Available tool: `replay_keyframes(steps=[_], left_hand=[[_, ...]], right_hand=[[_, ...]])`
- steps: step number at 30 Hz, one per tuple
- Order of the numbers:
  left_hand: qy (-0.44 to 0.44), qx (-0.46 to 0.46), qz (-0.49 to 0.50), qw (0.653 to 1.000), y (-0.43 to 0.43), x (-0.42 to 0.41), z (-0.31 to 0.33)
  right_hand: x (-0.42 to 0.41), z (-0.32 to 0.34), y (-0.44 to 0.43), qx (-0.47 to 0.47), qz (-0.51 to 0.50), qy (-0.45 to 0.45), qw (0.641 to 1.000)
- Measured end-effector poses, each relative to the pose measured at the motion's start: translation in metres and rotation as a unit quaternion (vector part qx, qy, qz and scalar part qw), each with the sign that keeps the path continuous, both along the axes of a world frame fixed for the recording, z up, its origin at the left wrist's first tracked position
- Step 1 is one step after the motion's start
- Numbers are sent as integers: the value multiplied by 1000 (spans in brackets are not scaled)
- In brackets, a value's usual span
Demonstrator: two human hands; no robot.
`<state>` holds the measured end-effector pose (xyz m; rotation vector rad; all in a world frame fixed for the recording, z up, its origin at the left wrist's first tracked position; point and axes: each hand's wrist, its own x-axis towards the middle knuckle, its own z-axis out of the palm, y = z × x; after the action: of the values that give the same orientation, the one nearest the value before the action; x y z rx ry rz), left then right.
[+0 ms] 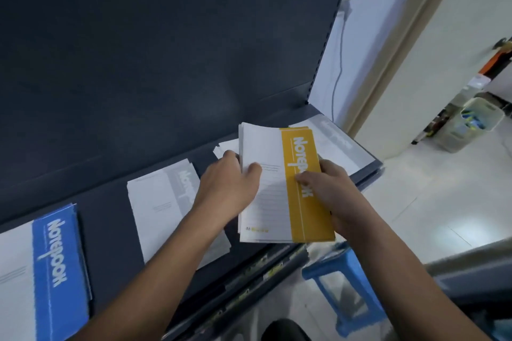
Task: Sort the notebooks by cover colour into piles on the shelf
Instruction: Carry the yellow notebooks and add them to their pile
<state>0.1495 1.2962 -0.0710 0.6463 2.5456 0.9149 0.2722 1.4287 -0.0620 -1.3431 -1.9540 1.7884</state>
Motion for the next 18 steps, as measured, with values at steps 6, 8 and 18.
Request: replay_keyframes(steps=[6, 8, 18], left_hand=[[-9, 8, 98, 995, 35, -16, -18], [-12, -10, 132, 991, 45, -20, -26], [39, -104, 240, 964, 66, -11, -53]], right_hand=[[-50, -13, 62, 74, 111, -25, 991], [-67, -20, 79, 94, 158, -37, 982], [-111, -59, 115, 228, 350, -126, 900]])
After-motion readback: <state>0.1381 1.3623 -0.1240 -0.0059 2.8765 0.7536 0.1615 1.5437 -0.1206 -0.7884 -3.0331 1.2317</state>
